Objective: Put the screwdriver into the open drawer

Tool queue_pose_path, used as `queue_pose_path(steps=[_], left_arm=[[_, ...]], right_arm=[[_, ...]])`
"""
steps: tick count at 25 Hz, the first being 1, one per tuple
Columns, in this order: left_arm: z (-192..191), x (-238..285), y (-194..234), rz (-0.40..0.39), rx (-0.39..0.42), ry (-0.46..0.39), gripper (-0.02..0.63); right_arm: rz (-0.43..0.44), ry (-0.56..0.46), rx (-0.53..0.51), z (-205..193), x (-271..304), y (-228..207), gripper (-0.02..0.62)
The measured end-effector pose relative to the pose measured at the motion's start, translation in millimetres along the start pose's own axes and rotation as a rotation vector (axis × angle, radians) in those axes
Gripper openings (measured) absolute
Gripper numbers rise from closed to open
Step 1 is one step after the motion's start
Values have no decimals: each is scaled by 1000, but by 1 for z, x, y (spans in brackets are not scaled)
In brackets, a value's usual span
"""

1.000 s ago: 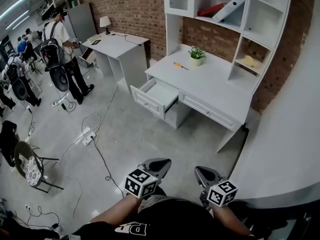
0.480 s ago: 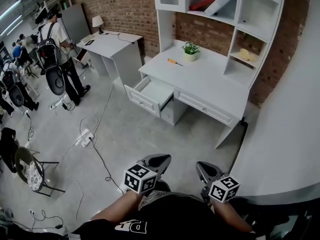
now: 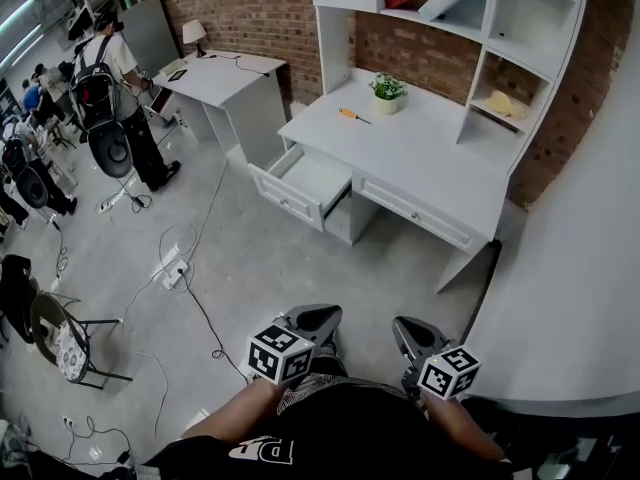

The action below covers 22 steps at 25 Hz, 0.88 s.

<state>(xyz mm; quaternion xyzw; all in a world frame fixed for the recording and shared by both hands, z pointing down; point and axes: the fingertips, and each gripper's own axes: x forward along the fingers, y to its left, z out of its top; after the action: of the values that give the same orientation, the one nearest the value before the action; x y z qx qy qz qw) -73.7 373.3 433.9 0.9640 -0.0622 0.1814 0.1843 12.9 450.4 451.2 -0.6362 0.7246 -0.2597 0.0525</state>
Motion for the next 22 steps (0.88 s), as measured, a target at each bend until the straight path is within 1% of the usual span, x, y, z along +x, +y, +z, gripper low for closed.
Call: queue_pose_path(steps=[2,7,13,22], left_arm=[[3,6,12,4,-6,3,18],[24,23,55,30,26,-5,18],[48,46,122,44,-5,8,18],[109,88,228,22,-27,3,18]], right_arm=[[-4,10,4,3,11,-7,5],[-5,35,-4,21,52,-26,5],[-14,77,2,43,112,-56,5],[-38,119,-6,94,217,-95,5]])
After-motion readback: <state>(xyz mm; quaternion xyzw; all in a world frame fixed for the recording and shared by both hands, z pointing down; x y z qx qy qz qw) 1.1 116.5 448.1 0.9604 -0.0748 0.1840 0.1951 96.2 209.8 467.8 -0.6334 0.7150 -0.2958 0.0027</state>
